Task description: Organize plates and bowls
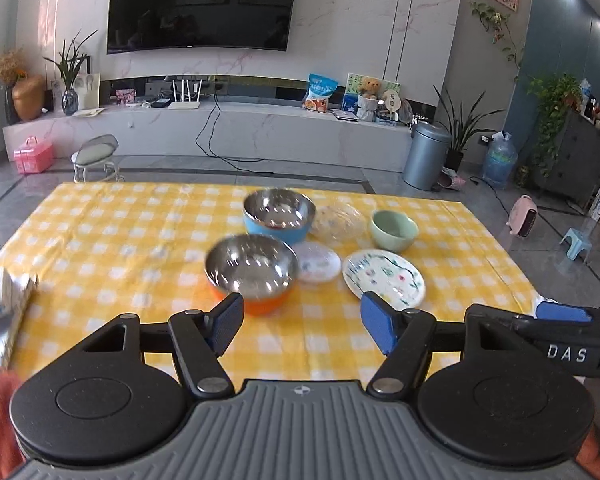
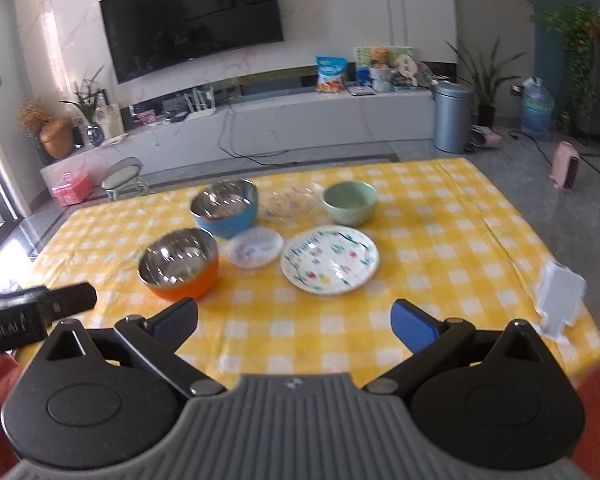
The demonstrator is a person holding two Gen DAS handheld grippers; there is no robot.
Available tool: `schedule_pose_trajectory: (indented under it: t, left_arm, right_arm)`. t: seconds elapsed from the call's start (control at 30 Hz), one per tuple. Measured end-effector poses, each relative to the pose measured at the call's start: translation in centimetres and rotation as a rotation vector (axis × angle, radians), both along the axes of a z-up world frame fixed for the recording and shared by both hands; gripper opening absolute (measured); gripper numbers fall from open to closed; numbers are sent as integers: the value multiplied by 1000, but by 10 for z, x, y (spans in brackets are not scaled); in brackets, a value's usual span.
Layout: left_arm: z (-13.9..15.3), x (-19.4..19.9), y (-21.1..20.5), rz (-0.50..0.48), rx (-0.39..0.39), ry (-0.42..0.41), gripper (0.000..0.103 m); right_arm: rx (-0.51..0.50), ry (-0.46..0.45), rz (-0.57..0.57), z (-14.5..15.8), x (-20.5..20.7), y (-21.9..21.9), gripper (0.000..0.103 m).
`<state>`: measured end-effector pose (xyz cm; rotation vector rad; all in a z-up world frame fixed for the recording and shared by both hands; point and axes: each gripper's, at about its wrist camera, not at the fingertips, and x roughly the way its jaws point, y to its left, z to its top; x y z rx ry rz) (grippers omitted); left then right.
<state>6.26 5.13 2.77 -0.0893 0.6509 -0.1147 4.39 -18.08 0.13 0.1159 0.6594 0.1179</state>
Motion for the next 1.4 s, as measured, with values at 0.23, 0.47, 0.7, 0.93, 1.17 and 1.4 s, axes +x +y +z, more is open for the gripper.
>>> schedule_pose_trajectory:
  t: [0.23,0.47,0.7,0.93,1.17,1.4]
  left_arm:
    - [-7,63,37,43,-72,118,72]
    - [-36,127,73,156,-163,217,66]
    - [-82,174,86,206,-208,302,58]
    - [-121,194,91,221,-198,362,54]
    - [-135,199,87,220,-153,363,46]
    - [-135,197,81,202,-138,344,13]
  right_arm:
    - [68,48,61,-7,59,26,100]
    - [72,136,76,-28,129,57,78]
    - [78,224,101,-63,187,91,59]
    - [74,319,113,-106,220,108,45]
    - [76,345,128,-126,230,116,32]
    - [135,340,154,-129,231,116,14]
